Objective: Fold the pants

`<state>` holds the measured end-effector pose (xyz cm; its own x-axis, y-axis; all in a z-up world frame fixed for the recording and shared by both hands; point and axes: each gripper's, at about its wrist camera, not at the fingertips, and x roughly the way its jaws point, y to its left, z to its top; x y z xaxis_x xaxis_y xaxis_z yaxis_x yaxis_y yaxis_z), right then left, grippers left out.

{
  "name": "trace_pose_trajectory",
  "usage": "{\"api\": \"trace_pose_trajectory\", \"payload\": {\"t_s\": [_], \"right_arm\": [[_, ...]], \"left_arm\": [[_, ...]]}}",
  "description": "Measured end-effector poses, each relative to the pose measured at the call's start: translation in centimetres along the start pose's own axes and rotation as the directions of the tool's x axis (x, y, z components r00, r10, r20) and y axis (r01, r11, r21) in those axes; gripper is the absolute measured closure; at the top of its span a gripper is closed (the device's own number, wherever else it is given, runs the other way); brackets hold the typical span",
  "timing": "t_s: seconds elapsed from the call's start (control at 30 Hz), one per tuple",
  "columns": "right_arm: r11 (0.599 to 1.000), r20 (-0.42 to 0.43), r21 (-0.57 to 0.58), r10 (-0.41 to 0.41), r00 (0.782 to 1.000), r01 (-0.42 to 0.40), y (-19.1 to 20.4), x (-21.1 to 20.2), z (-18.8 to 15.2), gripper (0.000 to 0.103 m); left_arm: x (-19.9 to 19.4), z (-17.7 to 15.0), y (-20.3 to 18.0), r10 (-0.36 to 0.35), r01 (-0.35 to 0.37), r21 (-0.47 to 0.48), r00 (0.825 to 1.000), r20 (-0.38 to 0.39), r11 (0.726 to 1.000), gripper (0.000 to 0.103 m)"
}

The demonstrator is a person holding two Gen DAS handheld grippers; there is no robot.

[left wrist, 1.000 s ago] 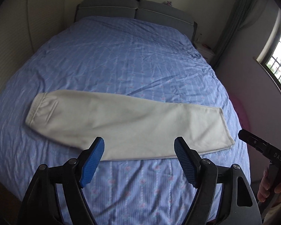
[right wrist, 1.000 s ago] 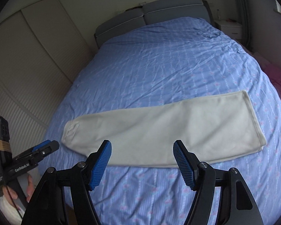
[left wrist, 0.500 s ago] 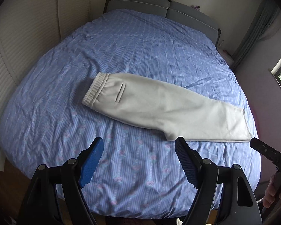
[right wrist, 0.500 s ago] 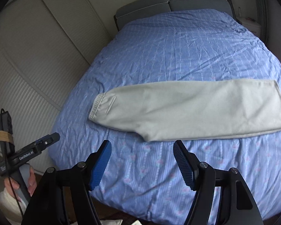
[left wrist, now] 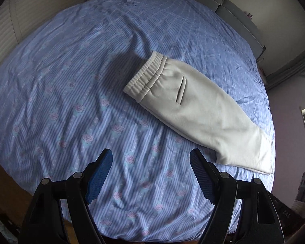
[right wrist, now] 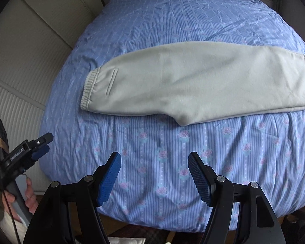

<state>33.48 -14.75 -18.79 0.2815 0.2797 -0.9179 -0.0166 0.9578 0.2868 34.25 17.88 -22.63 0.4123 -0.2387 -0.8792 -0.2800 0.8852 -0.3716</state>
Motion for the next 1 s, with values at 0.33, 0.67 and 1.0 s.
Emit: {"api": "trace_pose_trajectory", "payload": {"t_s": [0.33, 0.67, 1.0], "right_arm": [[0.987, -0.116, 0.131, -0.081, 0.99, 0.096, -0.6, 8.7, 2.4, 0.034], [0.964, -0.207, 0.207, -0.122, 0.971, 0.165, -2.6, 13.6, 1.7, 0.034], [0.982, -0.084, 0.185, -0.013, 0.996, 0.029, -3.0, 10.0, 3.8, 0.038]], "left_arm": [[12.0, 6.4, 2.9, -0.116, 0.094, -0.183, 0.987, -0.112, 0.979, 0.026], [17.8, 7.7, 2.7, -0.17, 0.131, -0.249, 0.975, -0.141, 0.96, 0.043], [9.0, 15.1, -7.0, -0.121, 0.12, 0.016, 0.986, 0.114, 0.993, 0.081]]}}
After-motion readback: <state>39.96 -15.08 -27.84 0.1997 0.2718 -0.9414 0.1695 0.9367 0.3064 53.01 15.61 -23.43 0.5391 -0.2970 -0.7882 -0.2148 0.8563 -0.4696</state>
